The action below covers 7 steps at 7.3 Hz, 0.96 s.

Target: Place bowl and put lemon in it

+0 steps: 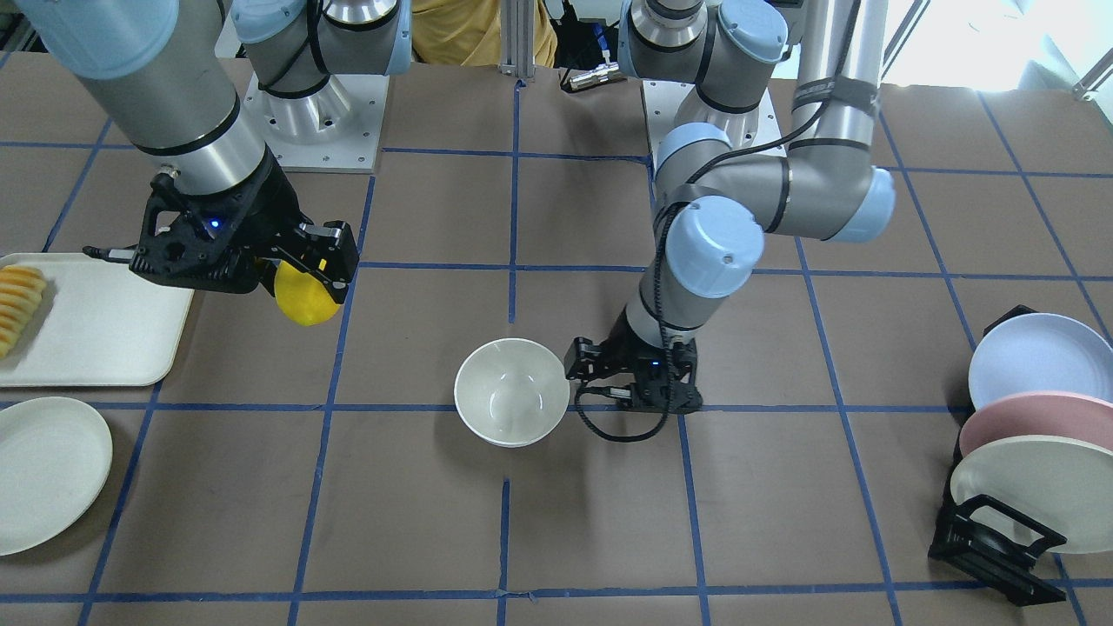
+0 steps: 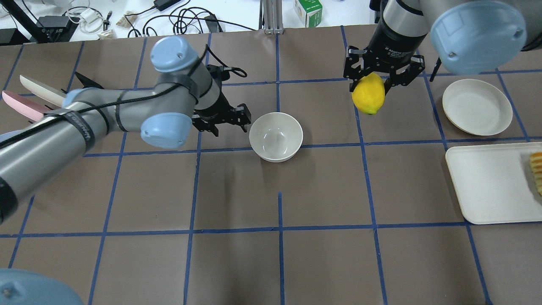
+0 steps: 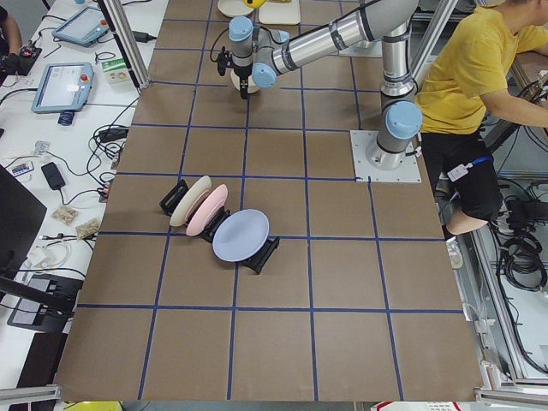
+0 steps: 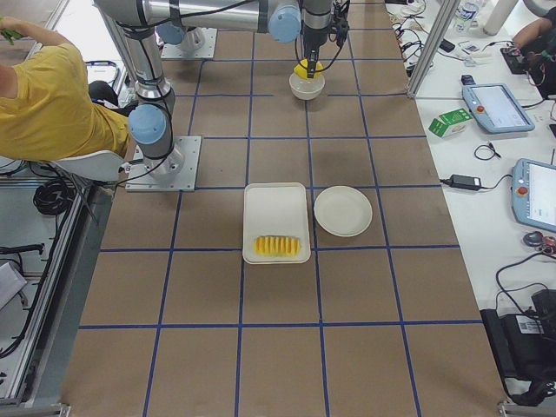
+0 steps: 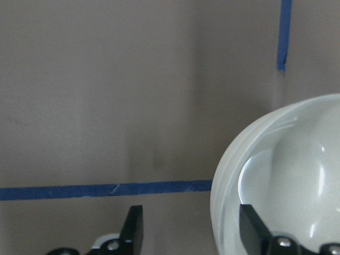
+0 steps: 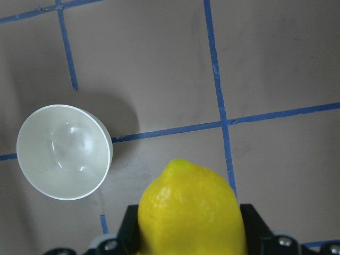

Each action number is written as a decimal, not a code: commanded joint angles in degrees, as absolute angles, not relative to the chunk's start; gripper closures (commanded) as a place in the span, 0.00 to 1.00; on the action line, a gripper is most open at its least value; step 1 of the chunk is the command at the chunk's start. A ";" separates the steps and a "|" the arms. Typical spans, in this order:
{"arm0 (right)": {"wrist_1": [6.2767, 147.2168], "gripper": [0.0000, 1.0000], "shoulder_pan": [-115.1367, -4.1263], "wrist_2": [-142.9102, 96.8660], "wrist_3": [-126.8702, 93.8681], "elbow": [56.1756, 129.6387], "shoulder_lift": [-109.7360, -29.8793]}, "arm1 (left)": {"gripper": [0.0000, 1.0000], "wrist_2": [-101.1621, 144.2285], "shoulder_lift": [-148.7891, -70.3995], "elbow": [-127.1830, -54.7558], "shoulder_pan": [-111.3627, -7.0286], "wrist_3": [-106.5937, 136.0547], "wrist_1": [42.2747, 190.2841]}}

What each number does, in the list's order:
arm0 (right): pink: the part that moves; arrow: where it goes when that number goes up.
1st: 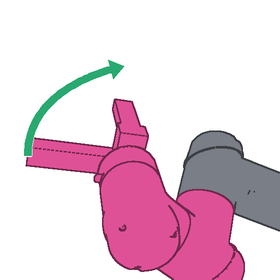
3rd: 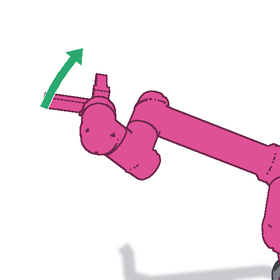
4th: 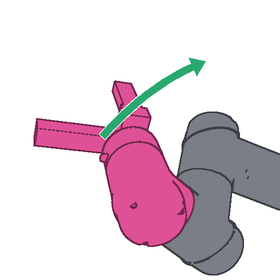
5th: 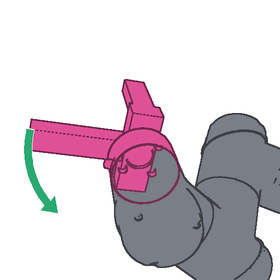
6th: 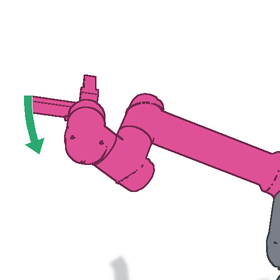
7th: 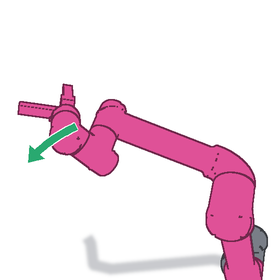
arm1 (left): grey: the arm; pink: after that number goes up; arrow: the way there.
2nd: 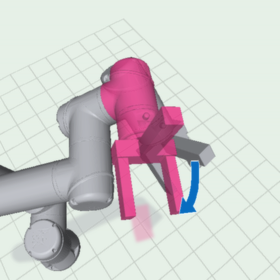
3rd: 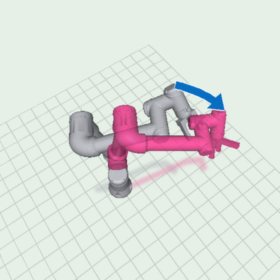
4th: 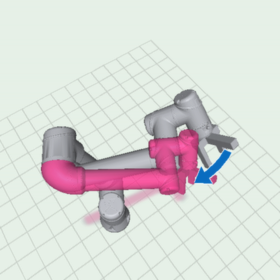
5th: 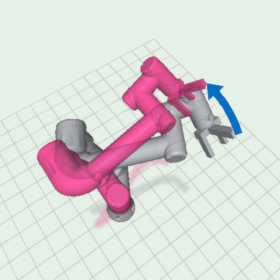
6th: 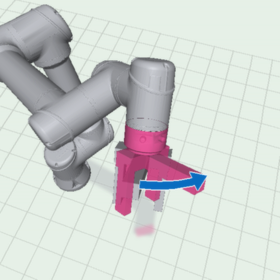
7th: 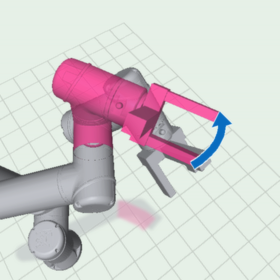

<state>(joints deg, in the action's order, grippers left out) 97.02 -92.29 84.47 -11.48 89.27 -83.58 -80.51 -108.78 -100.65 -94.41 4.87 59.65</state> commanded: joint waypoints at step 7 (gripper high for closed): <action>121.00 1.00 -108.80 84.82 -23.54 90.96 -64.27 | 0.00 -91.82 -88.25 -92.56 -89.55 -8.27 89.79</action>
